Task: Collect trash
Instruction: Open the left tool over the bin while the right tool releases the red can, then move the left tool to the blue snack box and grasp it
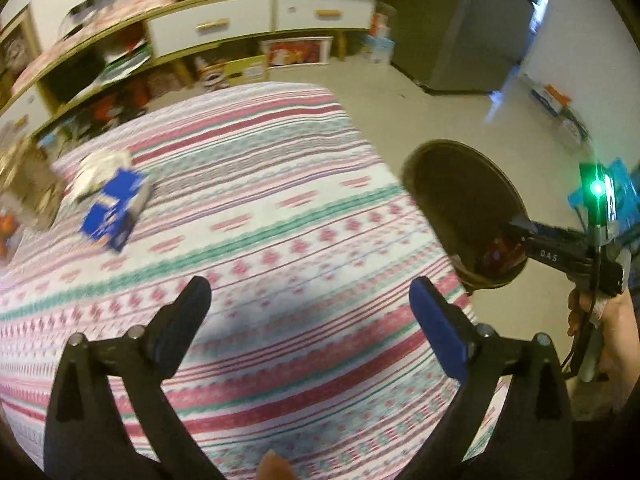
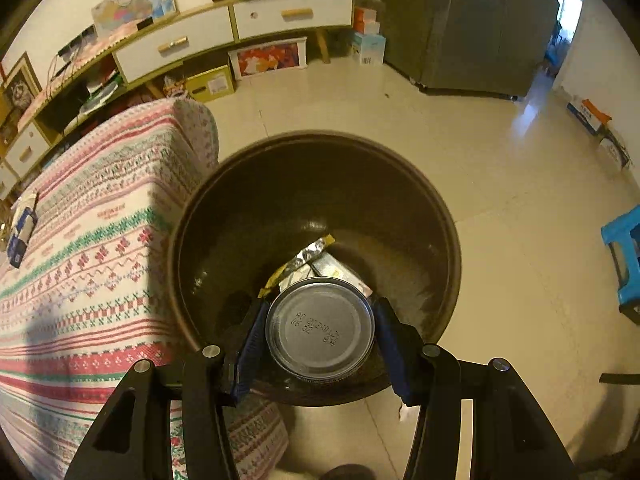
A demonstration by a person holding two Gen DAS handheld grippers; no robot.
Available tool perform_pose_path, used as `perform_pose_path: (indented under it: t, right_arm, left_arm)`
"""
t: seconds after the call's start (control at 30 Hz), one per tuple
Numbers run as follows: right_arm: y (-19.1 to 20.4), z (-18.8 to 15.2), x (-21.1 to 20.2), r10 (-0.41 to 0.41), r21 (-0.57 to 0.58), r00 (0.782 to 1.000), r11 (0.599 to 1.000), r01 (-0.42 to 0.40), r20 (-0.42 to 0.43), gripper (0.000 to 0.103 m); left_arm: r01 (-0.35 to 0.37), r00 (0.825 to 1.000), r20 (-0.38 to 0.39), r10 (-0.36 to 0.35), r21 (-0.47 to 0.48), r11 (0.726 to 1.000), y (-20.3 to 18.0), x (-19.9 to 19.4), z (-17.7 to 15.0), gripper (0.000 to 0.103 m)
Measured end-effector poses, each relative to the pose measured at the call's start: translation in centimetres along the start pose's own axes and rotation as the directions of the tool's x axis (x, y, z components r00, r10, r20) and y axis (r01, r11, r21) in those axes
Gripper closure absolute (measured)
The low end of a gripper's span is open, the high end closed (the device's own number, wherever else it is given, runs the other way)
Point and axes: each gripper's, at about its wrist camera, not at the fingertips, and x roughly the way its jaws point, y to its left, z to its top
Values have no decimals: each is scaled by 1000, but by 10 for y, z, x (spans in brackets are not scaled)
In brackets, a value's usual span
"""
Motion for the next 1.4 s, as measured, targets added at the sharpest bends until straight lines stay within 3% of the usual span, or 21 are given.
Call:
perform_pose_path:
  t: [0.33,0.47,0.67,1.03,1.4]
  right_arm:
    - [-8,-7,11,-13,49,999,999,16,-48,48]
    - [-3,-6,2,-21,24,999,999,22,-31,39]
    - [19,-2,-21,-14,-31,1000,999,15,25,30]
    - [73,10,-56,73,-84,992,994,-65,99,23]
    - [134,21,-69,141,-138,980,983,-121,144,14]
  left_arm:
    - [-55,998,17,56,-76,996,61,-24,-17,3]
    - [-75,997,7,77,-122,990,88,-30,-24,3]
    - [-87,996,14,91,-195,977,122,-41,-28,3]
    - [-125,990,28,139,-288,950,170,-54,-32,3]
    - [-154,986,10,168,-341,927,201,-37,-36,3]
